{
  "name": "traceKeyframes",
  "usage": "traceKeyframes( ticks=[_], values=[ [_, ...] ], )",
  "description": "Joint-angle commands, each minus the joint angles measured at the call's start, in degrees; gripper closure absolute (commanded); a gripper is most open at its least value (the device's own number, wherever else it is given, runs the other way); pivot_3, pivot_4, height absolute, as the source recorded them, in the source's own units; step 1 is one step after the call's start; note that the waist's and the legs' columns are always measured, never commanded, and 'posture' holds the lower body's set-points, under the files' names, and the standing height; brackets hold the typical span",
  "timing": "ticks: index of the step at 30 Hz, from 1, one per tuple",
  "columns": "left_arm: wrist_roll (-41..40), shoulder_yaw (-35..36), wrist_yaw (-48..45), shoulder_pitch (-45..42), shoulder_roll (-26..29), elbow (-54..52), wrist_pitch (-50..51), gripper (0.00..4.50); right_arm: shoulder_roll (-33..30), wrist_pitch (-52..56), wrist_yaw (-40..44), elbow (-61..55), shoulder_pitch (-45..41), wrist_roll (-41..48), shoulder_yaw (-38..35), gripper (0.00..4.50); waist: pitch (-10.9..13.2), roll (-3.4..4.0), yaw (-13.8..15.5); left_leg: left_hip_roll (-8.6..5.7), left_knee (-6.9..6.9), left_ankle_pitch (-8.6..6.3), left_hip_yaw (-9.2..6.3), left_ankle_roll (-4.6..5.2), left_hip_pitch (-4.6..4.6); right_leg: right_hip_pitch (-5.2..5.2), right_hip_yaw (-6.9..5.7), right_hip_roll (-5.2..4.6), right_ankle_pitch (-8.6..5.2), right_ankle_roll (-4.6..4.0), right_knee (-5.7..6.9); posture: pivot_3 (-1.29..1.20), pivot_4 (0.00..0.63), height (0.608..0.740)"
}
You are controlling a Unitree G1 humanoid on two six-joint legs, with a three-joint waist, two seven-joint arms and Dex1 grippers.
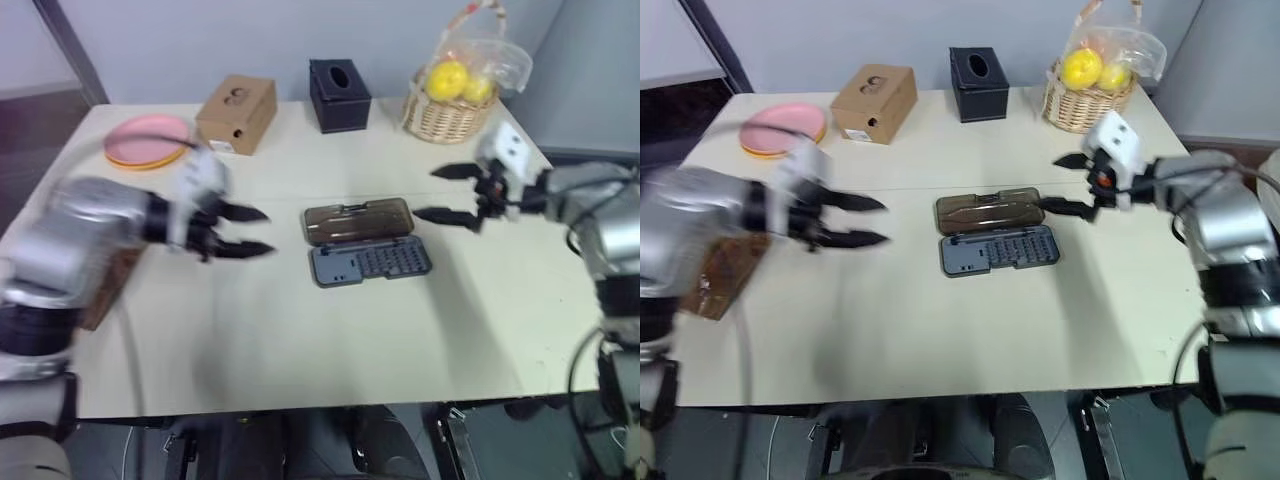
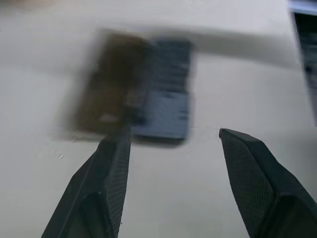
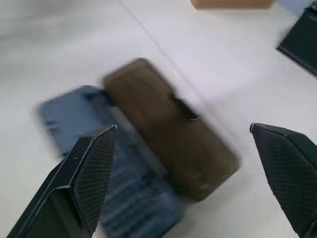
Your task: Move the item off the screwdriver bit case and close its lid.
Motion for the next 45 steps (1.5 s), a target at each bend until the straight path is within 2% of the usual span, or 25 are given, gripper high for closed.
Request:
traceKeyframes(
  ticks=[1,4,8,13,20,23,28,39,42,45],
  values=[
    [0.15,1.56,-0.28,-0.45,0.82,-2.03,-2.99,1.58,6.64,-7.07,-1.92,18.98,-9.21,-9.27,5.69,0.0,-0.09,-0.15,-0.77,0.01,0.09,0.02,-0.02,-0.03,-0.51,-0.74,0.06,-0.06,0.02,-0.07,0.46,0.0,0.15,0.74],
    [-0.94,3.24,-0.74,1.08,2.51,-3.39,-2.82,1.58,12.46,-15.54,-4.29,34.23,-15.41,-15.24,8.61,0.0,-0.1,-0.1,-1.38,0.02,-0.06,0.27,-0.08,-0.46,-1.29,-1.6,0.05,-0.08,-0.02,-0.15,0.58,0.0,0.15,0.74],
    [-4.85,8.5,-0.21,2.4,5.04,-5.61,0.5,1.58,16.89,-22.0,-8.55,46.77,-19.29,-19.89,9.26,0.0,-0.05,-0.04,-1.31,0.0,-0.15,0.35,-0.07,-0.6,-1.61,-1.97,0.07,-0.2,-0.02,-0.15,0.59,0.0,0.15,0.74],
    [-7.07,13.31,2.25,6.14,8.33,-9.78,3.57,1.58,19.53,-26.24,-9.48,51.34,-20.63,-21.78,7.41,0.0,-0.05,-0.04,-1.39,-0.1,-0.04,0.27,-0.21,-0.48,-1.53,-1.7,0.05,-0.36,0.03,-0.05,0.48,0.0,0.15,0.74],
    [-9.85,18.42,6.43,11.25,10.32,-14.26,6.02,1.58,22.42,-25.76,-11.25,53.43,-21.42,-23.79,5.35,0.0,-0.04,-0.01,-1.38,-0.13,-0.04,0.35,-0.48,-0.61,-1.35,-1.52,-0.07,-0.24,0.04,-0.04,0.56,0.0,0.15,0.74],
    [-10.36,18.98,8.06,11.1,10.62,-14.74,6.42,1.5,23.46,-24.7,-11.76,53.97,-20.58,-25.64,5.78,0.86,-0.04,-0.01,-1.36,-0.13,-0.04,0.36,-0.51,-0.64,-1.34,-1.5,-0.09,-0.25,0.04,-0.05,0.57,0.0,0.15,0.74],
    [-11.01,18.46,8.95,9.79,11.25,-14.35,6.37,1.5,23.67,-25.55,-8.6,53.85,-19.57,-27.57,6.03,3.34,-0.04,-0.02,-1.34,-0.16,-0.04,0.38,-0.53,-0.67,-1.34,-1.47,-0.11,-0.26,0.04,-0.05,0.56,0.0,0.15,0.74],
    [-9.63,15.07,8.4,6.88,11.5,-11.34,3.7,1.5,22.27,-26.57,-5.82,53.37,-20.63,-27.17,3.15,3.34,-0.04,-0.02,-1.35,-0.18,-0.04,0.4,-0.54,-0.7,-1.3,-1.42,-0.13,-0.25,0.04,-0.05,0.56,0.0,0.15,0.74],
    [-9.47,14.77,8.23,6.51,11.56,-10.83,3.32,1.5,21.17,-27.39,-2.37,52.67,-21.96,-27.0,2.23,2.49,-0.03,0.0,-1.4,-0.19,-0.05,0.4,-0.53,-0.71,-1.3,-1.43,-0.13,-0.25,0.04,-0.05,0.56,0.0,0.15,0.74],
    [-9.22,14.52,8.2,6.61,11.35,-10.74,2.92,1.5,20.71,-28.09,-4.51,52.56,-22.46,-27.79,2.24,0.97,-0.03,0.0,-1.41,-0.19,-0.05,0.4,-0.53,-0.7,-1.31,-1.43,-0.13,-0.25,0.05,-0.05,0.56,0.0,0.15,0.74]
  ],
)
